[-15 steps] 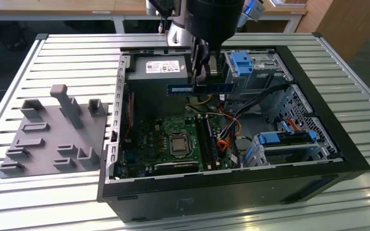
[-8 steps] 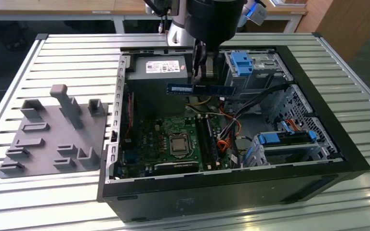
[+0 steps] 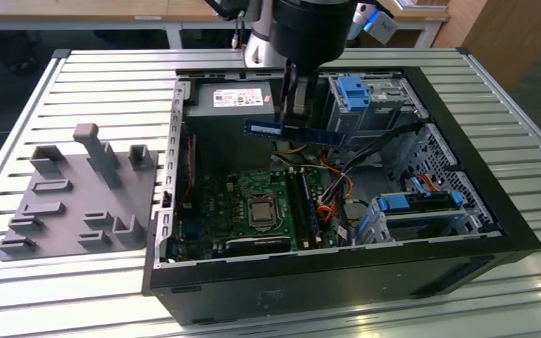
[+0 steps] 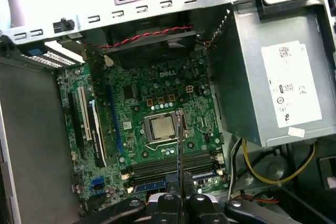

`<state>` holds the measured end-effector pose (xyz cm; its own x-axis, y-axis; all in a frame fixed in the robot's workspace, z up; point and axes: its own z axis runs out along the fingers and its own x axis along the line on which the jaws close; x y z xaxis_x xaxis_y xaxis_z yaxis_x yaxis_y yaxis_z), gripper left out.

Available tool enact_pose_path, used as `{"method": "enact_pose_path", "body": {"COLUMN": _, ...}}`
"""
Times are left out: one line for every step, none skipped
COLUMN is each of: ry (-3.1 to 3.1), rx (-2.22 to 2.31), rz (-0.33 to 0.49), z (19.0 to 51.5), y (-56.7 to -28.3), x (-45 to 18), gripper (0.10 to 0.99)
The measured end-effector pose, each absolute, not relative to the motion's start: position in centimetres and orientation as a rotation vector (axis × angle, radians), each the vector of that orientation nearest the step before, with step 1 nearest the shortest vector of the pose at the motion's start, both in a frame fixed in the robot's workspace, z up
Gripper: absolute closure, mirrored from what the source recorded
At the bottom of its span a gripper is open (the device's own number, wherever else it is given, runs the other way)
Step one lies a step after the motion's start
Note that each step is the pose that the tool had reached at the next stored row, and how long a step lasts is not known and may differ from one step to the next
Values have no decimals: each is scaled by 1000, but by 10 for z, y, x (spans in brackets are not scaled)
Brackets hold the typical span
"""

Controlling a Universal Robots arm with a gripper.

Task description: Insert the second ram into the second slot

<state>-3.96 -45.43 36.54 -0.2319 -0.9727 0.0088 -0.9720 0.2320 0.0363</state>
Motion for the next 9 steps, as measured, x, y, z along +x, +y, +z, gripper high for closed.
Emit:
{"method": "enact_pose_path", "body": {"ry": -2457, "rx": 1909, "rz": -35, "z": 365, "y": -454, "x": -40, "gripper": 949}}
{"method": "enact_pose_path", "body": {"ry": -2471, "rx": 1889, "rz": -34, "z": 365, "y": -454, "x": -40, "gripper": 949}}
{"method": "enact_pose_path", "body": {"ry": -2486, "rx": 1870, "rz": -33, "z": 365, "y": -454, "x": -40, "gripper": 949}}
{"method": "enact_pose_path", "body": {"ry": -2501, "rx": 1848, "rz": -31, "z": 365, "y": -454, "x": -40, "gripper": 949}}
{"method": "enact_pose_path", "body": {"ry": -2515, "rx": 1828, "rz": -30, "z": 364, "y": -454, "x": -40, "gripper": 949}}
{"method": "enact_pose_path", "body": {"ry": -2528, "rx": 1808, "rz": -29, "z": 364, "y": -454, "x": -40, "gripper": 949}}
{"method": "enact_pose_path", "body": {"ry": -2541, "rx": 1789, "rz": -28, "z": 364, "y": -454, "x": -40, "gripper": 949}}
{"method": "enact_pose_path", "body": {"ry": -2554, "rx": 1769, "rz": -26, "z": 364, "y": -454, "x": -40, "gripper": 949}}
{"method": "enact_pose_path", "body": {"ry": -2567, "rx": 1750, "rz": -25, "z": 364, "y": -454, "x": -40, "gripper": 949}}
